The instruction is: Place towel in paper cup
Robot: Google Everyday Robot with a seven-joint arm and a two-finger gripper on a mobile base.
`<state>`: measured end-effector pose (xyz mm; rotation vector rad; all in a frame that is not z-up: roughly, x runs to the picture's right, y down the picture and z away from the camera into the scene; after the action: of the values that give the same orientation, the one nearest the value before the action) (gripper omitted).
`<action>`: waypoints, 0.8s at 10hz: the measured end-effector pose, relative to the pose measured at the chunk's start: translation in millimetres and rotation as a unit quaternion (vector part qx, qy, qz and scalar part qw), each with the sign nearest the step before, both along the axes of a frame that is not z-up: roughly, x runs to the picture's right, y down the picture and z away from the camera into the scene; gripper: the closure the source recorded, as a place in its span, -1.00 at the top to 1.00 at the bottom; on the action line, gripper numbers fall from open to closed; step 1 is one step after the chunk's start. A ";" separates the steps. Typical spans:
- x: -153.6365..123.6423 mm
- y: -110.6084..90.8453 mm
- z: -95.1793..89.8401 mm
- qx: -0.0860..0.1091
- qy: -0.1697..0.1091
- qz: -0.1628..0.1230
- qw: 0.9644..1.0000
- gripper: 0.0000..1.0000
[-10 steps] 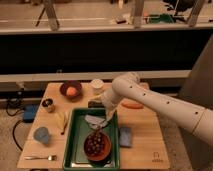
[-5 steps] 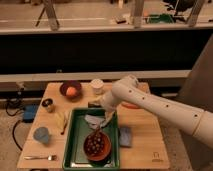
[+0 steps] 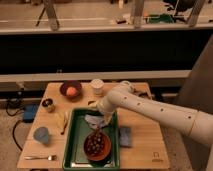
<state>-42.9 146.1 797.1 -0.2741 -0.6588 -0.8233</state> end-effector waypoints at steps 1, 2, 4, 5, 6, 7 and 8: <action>-2.0 5.2 4.0 0.005 0.000 -0.010 1.000 0.60; -1.3 9.7 7.2 0.009 0.002 -0.017 1.000 0.60; 0.9 17.2 10.7 0.013 0.007 -0.027 1.000 0.60; -0.1 19.7 11.0 0.014 0.008 -0.033 0.999 0.60; -2.0 23.7 12.2 0.013 0.009 -0.039 0.999 0.60; -2.5 25.4 12.8 0.012 0.010 -0.042 0.999 0.60; -1.9 28.3 14.2 0.009 0.014 -0.044 0.999 0.60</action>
<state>-44.9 174.5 811.3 -0.2985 -0.6168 -0.9074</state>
